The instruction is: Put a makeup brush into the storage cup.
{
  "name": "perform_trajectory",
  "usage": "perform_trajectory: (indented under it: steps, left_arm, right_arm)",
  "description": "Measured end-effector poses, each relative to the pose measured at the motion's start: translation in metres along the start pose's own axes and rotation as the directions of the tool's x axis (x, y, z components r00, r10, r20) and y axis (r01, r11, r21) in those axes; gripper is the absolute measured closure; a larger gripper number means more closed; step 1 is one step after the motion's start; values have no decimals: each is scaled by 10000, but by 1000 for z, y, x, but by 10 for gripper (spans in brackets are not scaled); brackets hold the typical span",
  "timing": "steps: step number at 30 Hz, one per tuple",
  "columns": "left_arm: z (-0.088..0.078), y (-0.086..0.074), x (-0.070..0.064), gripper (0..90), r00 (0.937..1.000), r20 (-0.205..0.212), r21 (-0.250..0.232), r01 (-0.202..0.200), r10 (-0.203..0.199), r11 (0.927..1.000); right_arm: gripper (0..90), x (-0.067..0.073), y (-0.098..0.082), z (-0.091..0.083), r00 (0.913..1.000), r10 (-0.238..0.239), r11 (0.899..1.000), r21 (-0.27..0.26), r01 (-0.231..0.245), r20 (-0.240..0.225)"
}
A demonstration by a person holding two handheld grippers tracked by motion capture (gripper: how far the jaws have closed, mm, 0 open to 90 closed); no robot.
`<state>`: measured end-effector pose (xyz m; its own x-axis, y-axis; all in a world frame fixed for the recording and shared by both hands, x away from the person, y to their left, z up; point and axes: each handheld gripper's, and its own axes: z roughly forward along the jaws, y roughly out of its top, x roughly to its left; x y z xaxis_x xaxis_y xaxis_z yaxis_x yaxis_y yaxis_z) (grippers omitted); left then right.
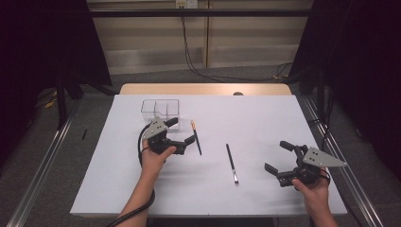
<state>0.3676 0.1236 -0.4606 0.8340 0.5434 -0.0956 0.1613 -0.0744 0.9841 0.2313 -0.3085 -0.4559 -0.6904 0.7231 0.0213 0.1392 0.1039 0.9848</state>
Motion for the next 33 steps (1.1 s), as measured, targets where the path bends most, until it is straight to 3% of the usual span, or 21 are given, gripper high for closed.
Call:
perform_trajectory:
  steps: [17,22,27,30,33]
  left_arm:
    - [33,1,-2,0,9997,59,86,238,-239,9997]
    - [41,1,-1,0,9999,-56,587,116,-113,9982]
    - [46,2,0,0,9992,-213,952,348,-329,9948]
    - [48,3,0,0,9991,-343,1471,280,-231,9887]
    - [51,3,2,0,9981,-456,1942,502,-421,9797]
  right_arm:
    - [0,0,0,1,10000,-49,10000,39,49,-50]
    - [0,-1,0,1,10000,-52,10000,41,52,-46]
    - [0,-1,0,1,10000,-66,10000,11,66,-47]
    - [0,-1,0,1,10000,-66,10000,21,66,-48]
    - [0,-2,0,1,10000,-52,10000,33,52,-42]
